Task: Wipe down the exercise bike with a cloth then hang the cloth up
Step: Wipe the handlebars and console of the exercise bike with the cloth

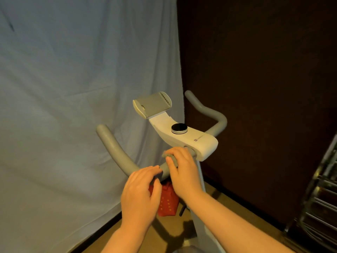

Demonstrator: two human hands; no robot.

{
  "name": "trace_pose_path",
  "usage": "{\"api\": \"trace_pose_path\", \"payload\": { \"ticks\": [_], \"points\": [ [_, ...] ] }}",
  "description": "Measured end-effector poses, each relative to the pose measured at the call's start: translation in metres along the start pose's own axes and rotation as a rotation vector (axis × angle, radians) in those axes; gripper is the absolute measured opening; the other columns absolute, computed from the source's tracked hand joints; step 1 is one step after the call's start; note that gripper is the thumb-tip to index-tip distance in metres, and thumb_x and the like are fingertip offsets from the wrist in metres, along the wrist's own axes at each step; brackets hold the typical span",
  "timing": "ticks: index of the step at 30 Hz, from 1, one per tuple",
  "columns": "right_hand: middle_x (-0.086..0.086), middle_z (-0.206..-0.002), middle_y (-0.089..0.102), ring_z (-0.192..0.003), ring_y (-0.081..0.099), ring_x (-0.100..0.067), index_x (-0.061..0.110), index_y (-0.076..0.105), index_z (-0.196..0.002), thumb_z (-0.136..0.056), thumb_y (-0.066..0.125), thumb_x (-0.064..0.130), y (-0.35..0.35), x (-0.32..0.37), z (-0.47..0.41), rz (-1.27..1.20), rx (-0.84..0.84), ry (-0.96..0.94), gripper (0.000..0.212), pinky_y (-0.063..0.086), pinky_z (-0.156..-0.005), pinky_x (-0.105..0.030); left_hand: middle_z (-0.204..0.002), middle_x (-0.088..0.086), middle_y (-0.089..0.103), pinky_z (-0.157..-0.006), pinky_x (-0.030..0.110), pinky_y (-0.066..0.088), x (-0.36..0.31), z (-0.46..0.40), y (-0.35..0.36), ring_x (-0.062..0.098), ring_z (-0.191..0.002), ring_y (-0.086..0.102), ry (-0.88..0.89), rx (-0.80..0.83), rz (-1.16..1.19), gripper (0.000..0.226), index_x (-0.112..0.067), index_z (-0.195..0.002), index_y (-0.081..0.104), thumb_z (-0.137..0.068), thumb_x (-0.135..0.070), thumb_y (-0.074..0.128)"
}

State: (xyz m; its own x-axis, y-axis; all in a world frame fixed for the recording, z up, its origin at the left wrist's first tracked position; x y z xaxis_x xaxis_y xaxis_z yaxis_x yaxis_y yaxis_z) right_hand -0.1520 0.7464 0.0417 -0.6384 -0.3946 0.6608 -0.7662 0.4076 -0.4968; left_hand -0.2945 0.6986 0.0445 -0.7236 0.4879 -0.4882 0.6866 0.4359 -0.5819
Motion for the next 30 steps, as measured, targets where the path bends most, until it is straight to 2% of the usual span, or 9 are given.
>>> {"api": "trace_pose_path", "payload": {
  "ticks": [4,7,11,13,17,22,26,28,30],
  "points": [
    [0.007,-0.114,0.060,-0.111,0.050,-0.010,0.021,0.064,-0.111,-0.098,0.050,0.018,-0.009,-0.010,-0.009,0.036,0.078,-0.138,0.018,0.027,-0.113,-0.027,-0.097,-0.019,0.067,-0.079,0.027,0.049,0.001,-0.007,0.001,0.005,-0.090,0.061,-0.017,-0.003,-0.016,0.022,-0.029,-0.098,0.070,-0.082,-0.021,0.057],
    [0.002,-0.119,0.059,-0.115,0.048,-0.011,0.016,0.064,-0.114,-0.097,0.054,0.013,-0.014,-0.019,-0.015,-0.076,-0.120,0.060,0.020,0.036,-0.109,-0.038,-0.090,-0.019,0.063,-0.079,0.024,0.042,-0.001,-0.011,0.004,0.004,-0.086,0.057,-0.009,0.035,-0.030,0.024,-0.029,-0.098,0.068,-0.081,-0.013,0.065],
    [0.014,-0.145,0.039,-0.136,0.032,0.000,0.035,0.045,-0.135,-0.101,0.046,0.018,0.000,-0.009,0.024,-0.245,-0.252,0.192,0.039,0.030,-0.103,-0.004,-0.097,-0.021,0.063,-0.083,0.029,0.048,-0.002,-0.007,0.001,0.001,-0.093,0.057,-0.006,0.080,0.033,0.028,-0.030,-0.105,0.068,-0.082,-0.016,0.060],
    [0.014,-0.145,0.040,-0.137,0.030,-0.001,0.034,0.047,-0.135,-0.100,0.048,0.021,-0.007,-0.021,0.014,-0.200,-0.305,0.185,0.038,0.031,-0.106,-0.011,-0.101,-0.023,0.063,-0.085,0.031,0.050,0.002,-0.009,0.001,0.000,-0.097,0.056,-0.024,0.113,0.060,0.030,-0.031,-0.106,0.068,-0.082,-0.021,0.054],
    [0.014,-0.132,0.040,-0.122,0.034,-0.002,0.033,0.057,-0.129,-0.096,0.056,0.022,-0.007,-0.018,0.026,-0.192,-0.514,0.370,0.035,0.030,-0.088,-0.006,-0.100,-0.022,0.064,-0.088,0.034,0.049,0.003,-0.010,0.003,0.002,-0.099,0.056,-0.077,0.100,0.072,0.031,-0.030,-0.104,0.069,-0.080,-0.021,0.052],
    [0.010,-0.117,0.045,-0.109,0.041,0.006,0.040,0.056,-0.122,-0.091,0.065,0.019,-0.022,-0.020,0.022,-0.244,-0.472,0.262,0.038,0.032,-0.083,0.003,-0.098,-0.022,0.063,-0.085,0.035,0.049,0.001,-0.011,0.002,0.002,-0.096,0.056,-0.074,0.129,0.088,0.028,-0.030,-0.103,0.069,-0.081,-0.024,0.052],
    [0.012,-0.116,0.041,-0.105,0.047,0.007,0.040,0.054,-0.126,-0.095,0.059,0.018,-0.013,-0.024,0.035,-0.351,-0.607,0.481,0.038,0.033,-0.078,0.005,-0.100,-0.024,0.063,-0.087,0.034,0.049,0.004,-0.012,0.000,-0.002,-0.098,0.055,-0.034,0.178,0.112,0.025,-0.032,-0.104,0.068,-0.085,-0.018,0.060],
    [0.011,-0.121,0.039,-0.105,0.043,0.020,0.037,0.052,-0.131,-0.097,0.055,0.018,0.002,-0.019,0.046,-0.453,-0.629,0.548,0.039,0.034,-0.077,0.005,-0.100,-0.027,0.062,-0.085,0.033,0.049,0.003,-0.016,-0.003,-0.004,-0.097,0.054,-0.007,0.189,0.118,0.022,-0.034,-0.102,0.068,-0.084,-0.027,0.057],
    [0.006,-0.120,0.040,-0.102,0.047,0.013,0.031,0.055,-0.128,-0.097,0.054,0.011,-0.001,-0.026,0.040,-0.550,-0.671,0.589,0.037,0.034,-0.075,0.006,-0.099,-0.028,0.062,-0.085,0.028,0.046,0.000,-0.019,-0.003,-0.006,-0.096,0.053,0.021,0.197,0.117,0.027,-0.036,-0.100,0.067,-0.081,-0.037,0.048]
  ]
}}
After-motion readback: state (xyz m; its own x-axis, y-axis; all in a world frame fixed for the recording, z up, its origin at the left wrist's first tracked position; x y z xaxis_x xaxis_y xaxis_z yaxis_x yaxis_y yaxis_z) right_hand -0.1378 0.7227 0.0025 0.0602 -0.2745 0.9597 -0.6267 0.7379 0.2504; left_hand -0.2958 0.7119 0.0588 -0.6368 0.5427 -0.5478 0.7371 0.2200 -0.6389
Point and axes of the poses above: each hand's wrist, its own z-axis away from the middle knuckle, its own y-axis out of the palm, x = y × z, the point moved 8 cm from there along -z, towards the middle knuckle
